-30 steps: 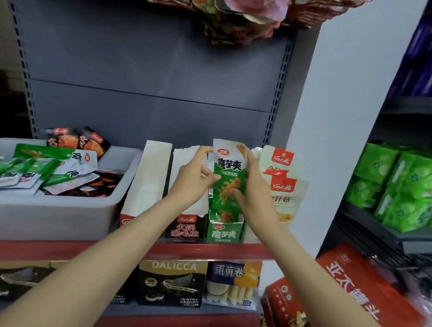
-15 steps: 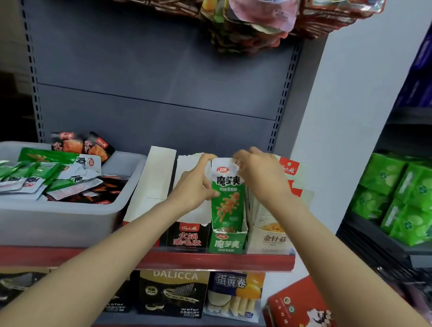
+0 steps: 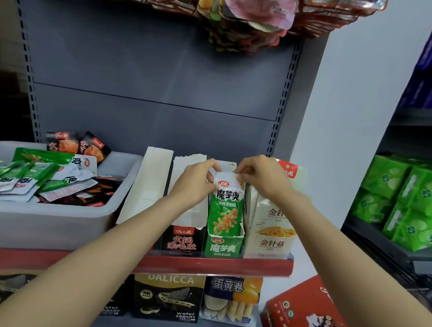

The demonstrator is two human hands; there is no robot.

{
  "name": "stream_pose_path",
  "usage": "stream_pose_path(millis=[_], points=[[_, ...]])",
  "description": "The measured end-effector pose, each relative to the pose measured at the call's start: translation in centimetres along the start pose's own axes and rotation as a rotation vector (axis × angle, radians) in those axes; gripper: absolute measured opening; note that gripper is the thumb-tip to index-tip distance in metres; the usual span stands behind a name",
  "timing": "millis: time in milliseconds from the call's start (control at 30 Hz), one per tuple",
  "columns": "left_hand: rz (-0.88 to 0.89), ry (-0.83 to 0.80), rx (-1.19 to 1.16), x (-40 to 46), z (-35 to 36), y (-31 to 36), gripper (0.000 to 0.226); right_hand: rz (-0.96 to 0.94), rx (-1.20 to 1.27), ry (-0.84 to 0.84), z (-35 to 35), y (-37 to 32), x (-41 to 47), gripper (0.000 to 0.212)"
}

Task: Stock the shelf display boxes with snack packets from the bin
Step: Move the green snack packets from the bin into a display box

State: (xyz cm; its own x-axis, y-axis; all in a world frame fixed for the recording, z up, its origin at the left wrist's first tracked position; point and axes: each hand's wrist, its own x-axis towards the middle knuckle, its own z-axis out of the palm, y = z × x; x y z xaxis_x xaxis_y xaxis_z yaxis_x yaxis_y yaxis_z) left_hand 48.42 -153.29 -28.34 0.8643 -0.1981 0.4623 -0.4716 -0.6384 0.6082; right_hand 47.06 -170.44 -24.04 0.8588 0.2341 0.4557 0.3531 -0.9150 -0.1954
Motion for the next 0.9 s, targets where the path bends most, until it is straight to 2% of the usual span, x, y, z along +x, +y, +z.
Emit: stream_pose_path(millis=[133, 333, 500, 667, 767, 900], points=[[-0.028, -0.054, 0.088, 0.2, -0.1, 0.0, 0.021, -0.014, -0.001, -0.066, -0.5, -0.2, 0.0, 0.013], [0.013, 0.121, 0.002, -1.8, -3.0, 0.1, 0.013, -0.097, -0.043, -0.016, -0.1, -2.6, -0.5, 0.018], [-0.012, 0.221, 0.032, -5.8, -8.6, -2.7, 0.007, -0.166, 0.224, -0.031, 2.4, -8.2, -0.4, 0.016], [-0.181, 0.321, 0.204, -8.9, -15.8, -8.8, 0.011, -0.243, 0.441, -0.098, 6.2, -15.4, 1.3, 0.020], [-0.299, 0.240, 0.293, -9.6, -19.2, -12.5, 0.010, -0.297, 0.442, -0.132, 8.5, -19.6, 2.9, 0.025], [-0.418, 0.054, 0.478, -9.5, -21.7, -15.9, 0.042, -0.327, 0.294, -0.277, 11.8, -23.4, 5.3, 0.041]])
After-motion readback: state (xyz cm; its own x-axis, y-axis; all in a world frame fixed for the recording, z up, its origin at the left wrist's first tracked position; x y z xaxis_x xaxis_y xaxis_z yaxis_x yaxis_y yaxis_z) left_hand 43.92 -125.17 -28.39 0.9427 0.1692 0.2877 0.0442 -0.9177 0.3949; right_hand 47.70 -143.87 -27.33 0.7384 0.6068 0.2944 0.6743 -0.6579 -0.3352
